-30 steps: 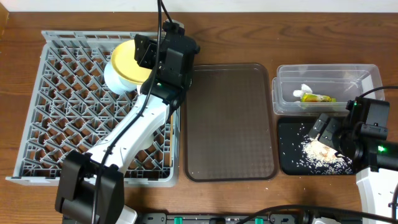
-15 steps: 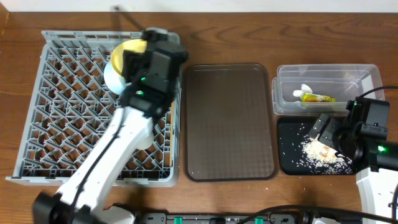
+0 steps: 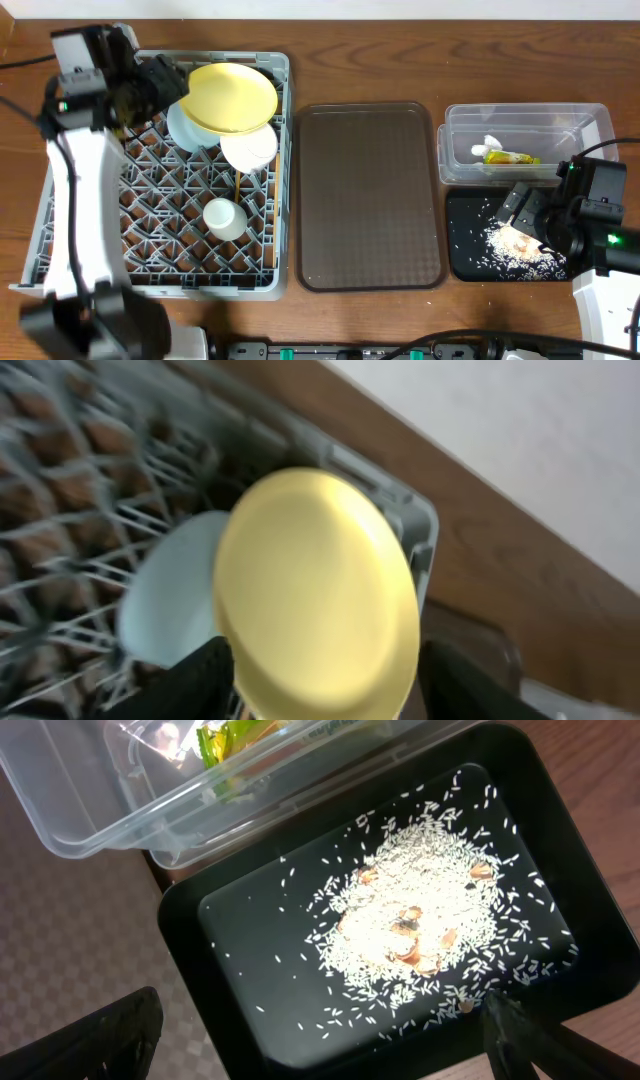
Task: Sort waste into correct bins and load items into the dishwasher
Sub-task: 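Lower the yellow plate into the rack slots, then open the left gripper to release the plate in the rack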
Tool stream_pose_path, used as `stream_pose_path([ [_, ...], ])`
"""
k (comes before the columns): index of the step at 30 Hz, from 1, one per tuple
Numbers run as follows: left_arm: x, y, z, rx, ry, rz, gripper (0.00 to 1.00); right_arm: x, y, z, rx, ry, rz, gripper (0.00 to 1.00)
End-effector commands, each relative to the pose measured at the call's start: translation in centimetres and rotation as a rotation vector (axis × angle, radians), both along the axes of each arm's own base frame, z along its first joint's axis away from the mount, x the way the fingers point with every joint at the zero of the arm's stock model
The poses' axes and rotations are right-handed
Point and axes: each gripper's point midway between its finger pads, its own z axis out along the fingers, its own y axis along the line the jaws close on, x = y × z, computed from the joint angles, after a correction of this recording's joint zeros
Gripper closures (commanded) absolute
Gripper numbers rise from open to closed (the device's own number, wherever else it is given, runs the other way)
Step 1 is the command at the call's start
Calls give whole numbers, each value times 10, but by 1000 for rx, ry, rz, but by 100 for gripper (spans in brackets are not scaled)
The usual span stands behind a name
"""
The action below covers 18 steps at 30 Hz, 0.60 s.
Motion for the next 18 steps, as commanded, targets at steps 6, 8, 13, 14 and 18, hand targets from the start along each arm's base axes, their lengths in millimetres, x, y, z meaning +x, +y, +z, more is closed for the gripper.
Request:
stream_pose_path([
  [6, 17, 7, -59, 5, 113, -31, 39, 1, -2, 4, -3, -11, -13, 1],
  [8, 16, 25, -66, 91, 142, 31, 39, 1, -2, 4, -3, -11, -13, 1],
  [13, 15, 30, -68, 132, 146, 25, 39, 1, -2, 4, -3, -11, -13, 1],
  [14, 14, 30, -68, 131, 149, 24, 39, 1, -2, 4, -3, -11, -13, 1],
  [18, 9, 39, -73, 179, 183, 54, 40, 1, -2, 4, -3, -11, -13, 1],
])
